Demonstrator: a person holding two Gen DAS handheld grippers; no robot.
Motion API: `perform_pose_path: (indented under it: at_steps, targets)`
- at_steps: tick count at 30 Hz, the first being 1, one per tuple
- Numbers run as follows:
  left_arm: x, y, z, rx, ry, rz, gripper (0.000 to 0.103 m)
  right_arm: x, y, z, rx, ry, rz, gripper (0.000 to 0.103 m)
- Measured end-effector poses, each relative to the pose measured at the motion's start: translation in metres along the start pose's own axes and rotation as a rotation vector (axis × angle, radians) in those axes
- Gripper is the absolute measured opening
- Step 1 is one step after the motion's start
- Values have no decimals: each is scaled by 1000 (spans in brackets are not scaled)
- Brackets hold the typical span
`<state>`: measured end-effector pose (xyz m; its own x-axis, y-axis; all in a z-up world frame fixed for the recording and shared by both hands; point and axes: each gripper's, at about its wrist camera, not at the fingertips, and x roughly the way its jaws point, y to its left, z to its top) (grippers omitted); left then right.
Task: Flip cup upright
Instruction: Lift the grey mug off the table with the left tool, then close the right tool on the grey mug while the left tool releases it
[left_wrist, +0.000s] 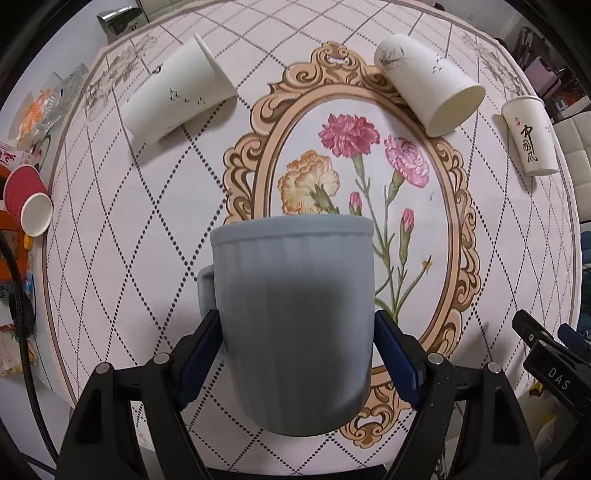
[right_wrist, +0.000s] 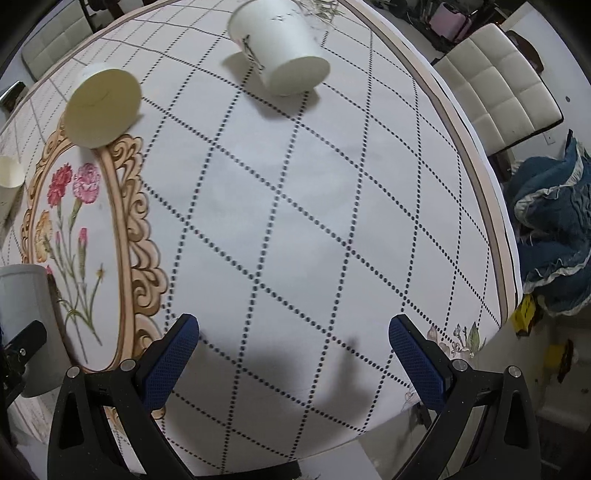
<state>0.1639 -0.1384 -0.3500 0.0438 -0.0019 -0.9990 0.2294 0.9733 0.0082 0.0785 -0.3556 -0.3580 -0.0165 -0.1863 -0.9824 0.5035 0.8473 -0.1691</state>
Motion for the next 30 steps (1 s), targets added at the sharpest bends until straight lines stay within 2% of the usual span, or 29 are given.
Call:
perform_pose_path:
  at_steps: [10, 11, 12, 14, 25, 30]
  targets:
    - [0, 1, 10, -24, 29, -10, 81, -2, 3, 16, -9, -19, 7, 103]
    - [-2, 0, 10, -19, 26, 1, 83, -4, 5, 16, -11, -22, 7, 103]
    - [-4, 2, 9, -15, 19, 3, 91, -5, 6, 16, -16, -26, 8, 103]
    - [-11, 2, 9, -8, -3, 3, 100, -9, 10, 14, -25, -33, 9, 103]
    - [-59, 32, 6, -83, -139, 44, 101, -35, 30, 3, -61, -69, 30, 103]
    - [-77, 58, 0, -134, -226, 108, 101, -44, 43, 0, -100, -81, 47, 103]
